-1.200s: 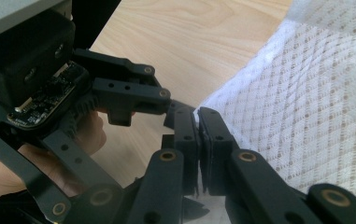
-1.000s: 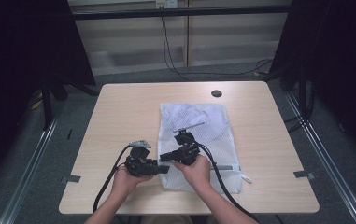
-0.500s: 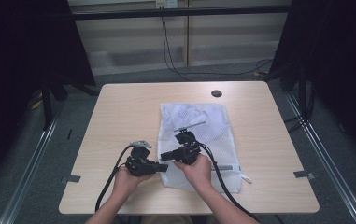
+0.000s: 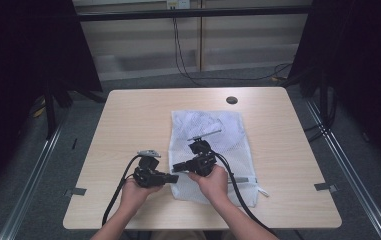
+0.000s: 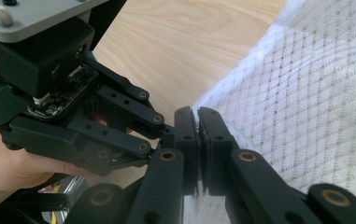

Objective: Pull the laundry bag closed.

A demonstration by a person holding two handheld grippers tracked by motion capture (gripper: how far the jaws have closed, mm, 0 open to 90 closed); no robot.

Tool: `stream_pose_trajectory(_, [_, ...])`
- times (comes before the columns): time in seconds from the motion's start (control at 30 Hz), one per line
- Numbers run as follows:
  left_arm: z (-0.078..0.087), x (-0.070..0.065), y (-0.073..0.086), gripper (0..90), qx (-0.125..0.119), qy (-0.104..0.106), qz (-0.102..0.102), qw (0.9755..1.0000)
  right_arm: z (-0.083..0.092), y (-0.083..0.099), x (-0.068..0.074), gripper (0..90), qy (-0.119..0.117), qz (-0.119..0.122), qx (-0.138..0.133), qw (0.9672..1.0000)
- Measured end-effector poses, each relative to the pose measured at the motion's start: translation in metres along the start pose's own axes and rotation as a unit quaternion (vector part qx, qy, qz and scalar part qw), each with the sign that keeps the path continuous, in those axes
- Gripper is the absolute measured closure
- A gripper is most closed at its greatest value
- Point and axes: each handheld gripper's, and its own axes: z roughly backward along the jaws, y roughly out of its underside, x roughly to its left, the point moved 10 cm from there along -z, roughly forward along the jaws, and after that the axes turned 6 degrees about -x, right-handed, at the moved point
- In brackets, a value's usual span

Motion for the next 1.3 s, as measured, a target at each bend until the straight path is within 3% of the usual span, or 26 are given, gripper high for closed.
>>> stream_pose_trajectory(1.3, [0.001,0.000,0.000,88.2,-0.003,0.003,0.011,0.9999,0.009,0.008,-0.011,87.0,-0.007,-0.008,0.004,0.9999])
